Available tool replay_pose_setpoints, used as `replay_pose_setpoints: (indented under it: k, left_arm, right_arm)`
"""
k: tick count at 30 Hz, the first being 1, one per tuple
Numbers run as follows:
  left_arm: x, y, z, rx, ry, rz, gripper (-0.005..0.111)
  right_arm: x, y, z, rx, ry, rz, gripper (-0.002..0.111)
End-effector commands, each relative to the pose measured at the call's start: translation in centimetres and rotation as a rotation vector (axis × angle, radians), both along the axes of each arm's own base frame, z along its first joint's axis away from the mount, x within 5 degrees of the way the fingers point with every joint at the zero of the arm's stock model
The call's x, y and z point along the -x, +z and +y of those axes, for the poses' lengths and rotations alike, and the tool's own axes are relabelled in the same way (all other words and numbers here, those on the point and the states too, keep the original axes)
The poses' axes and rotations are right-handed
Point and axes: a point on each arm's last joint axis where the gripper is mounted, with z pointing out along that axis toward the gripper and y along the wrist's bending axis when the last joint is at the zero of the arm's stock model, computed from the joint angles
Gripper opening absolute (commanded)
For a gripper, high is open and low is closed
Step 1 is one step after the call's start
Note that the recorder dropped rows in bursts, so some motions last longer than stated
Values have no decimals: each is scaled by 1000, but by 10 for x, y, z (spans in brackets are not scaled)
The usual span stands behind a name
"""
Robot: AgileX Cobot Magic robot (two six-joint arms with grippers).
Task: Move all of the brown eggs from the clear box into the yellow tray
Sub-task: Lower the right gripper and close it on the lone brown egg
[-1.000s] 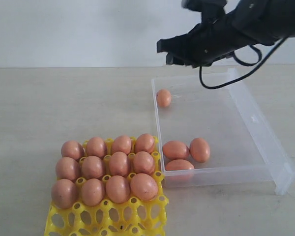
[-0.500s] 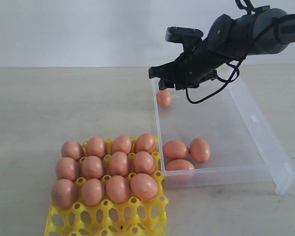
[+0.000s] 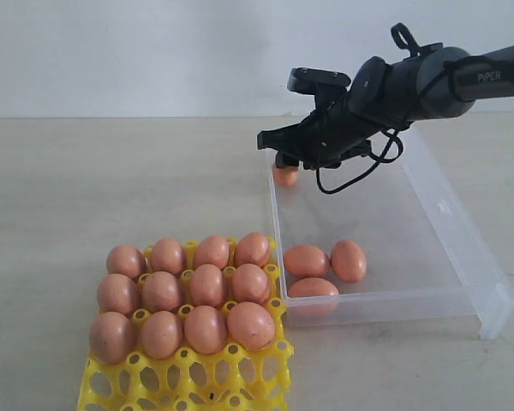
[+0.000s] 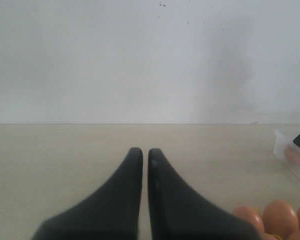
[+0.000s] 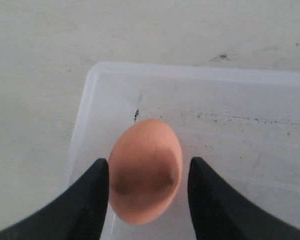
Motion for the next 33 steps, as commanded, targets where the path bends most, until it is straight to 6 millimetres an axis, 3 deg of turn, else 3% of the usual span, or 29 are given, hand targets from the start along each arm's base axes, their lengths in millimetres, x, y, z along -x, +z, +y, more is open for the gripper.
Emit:
replay_pose_setpoints:
  k: [1,8,18,19,23,24,25,27,28,29,30,33]
  left_arm:
    - [0,-1,0,-3,2,2,4]
    - [0,-1,0,-3,2,2,4]
    - [0,-1,0,-3,2,2,4]
    - [0,-1,0,-3,2,2,4]
    - [0,-1,0,-3,3,-4,4]
    - [0,-1,0,-3,3,-4,4]
    - [0,-1,0,-3,3,-4,4]
    - [0,-1,0,-3,3,-4,4]
    - [0,-1,0,-3,3,-4,4]
    - [0,-1,0,-3,3,-4,4]
    - [0,-1,0,-3,3,-4,4]
    - [0,-1,0,-3,3,-4,4]
  right_arm:
    - [-6,3,0,-28,-19,-14,42]
    - [-7,-19,1,-46,-37,37,42]
    - [-8,-29,1,-46,-51,45,41]
    - [-8,-29,1,-46,-49,49,39]
    - [-8,-29,1,-46,-48,51,4]
    - [-7,-29,1,-37,-36,49,2]
    - [-7,-30,1,-19,-11,44,6]
    - [-6,-30,2,14,39,35,33]
    - [-6,-30,2,14,39,35,54]
    - [-6,-30,2,14,38,33,64]
    - [-7,-30,1,12,32,30,68]
    - [-7,-30,1,6,23,32,63]
